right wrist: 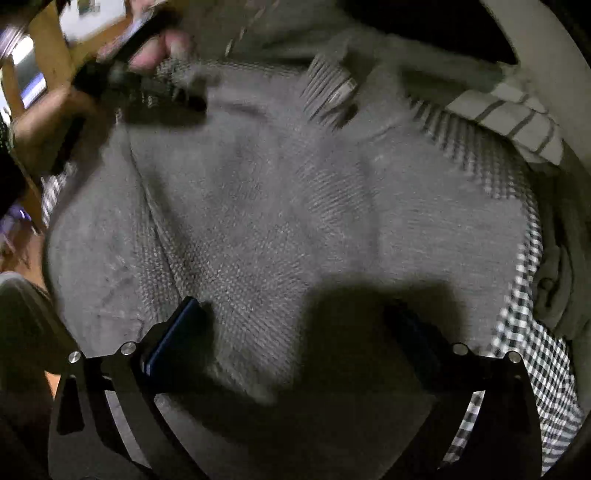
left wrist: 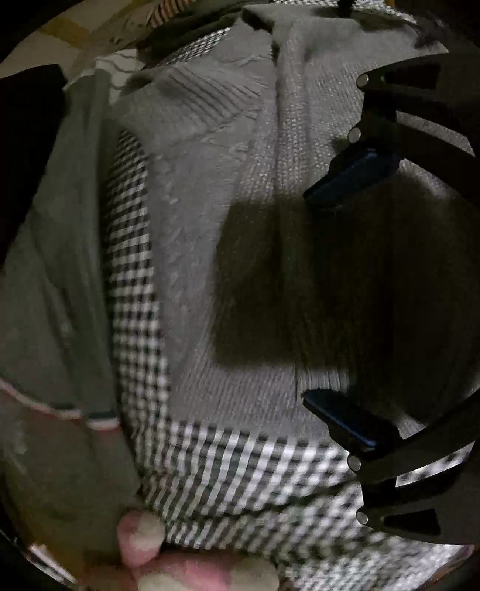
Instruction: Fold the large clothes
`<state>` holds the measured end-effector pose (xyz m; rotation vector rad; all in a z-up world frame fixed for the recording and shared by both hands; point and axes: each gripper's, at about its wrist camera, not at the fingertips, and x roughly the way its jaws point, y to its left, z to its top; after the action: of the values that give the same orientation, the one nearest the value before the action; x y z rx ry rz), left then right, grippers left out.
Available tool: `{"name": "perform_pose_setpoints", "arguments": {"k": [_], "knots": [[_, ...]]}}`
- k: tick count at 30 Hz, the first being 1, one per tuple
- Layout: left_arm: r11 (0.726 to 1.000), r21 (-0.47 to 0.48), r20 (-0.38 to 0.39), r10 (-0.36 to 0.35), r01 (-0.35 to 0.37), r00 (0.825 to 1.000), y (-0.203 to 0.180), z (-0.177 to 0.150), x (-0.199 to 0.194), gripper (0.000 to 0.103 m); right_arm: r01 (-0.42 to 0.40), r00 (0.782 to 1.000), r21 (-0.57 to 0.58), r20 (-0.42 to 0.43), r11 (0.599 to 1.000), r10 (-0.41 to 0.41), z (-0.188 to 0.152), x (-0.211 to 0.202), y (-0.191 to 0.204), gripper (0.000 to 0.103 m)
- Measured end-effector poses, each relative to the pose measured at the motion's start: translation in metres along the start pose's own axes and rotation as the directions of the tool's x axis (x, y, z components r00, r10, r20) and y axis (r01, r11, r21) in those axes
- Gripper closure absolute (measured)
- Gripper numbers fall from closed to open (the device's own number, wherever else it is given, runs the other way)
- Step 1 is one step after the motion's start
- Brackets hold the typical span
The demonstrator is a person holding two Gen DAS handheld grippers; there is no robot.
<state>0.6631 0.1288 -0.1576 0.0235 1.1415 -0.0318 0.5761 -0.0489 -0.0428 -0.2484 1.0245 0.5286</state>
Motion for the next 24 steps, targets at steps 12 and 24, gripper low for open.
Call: {"name": "perform_pose_setpoints", "arguments": {"k": [12,24], "knots": [[0.986,0.164,-0.014,-0.038,0.039,0.999,-0.062,0.016,0.020,0.005,0.154,0.987,0.101,-0.068,0.983,-0.148,0.075,0.073,-0.060,0.003],[0.992,0.124,0.021,-0.022,0.019,1.000,-0.003,-0.005,0.005,0.005,0.324,0.946,0.201,-0.081,0.925,-0.314,-0.004,0.030,-0.119,0.003]]}}
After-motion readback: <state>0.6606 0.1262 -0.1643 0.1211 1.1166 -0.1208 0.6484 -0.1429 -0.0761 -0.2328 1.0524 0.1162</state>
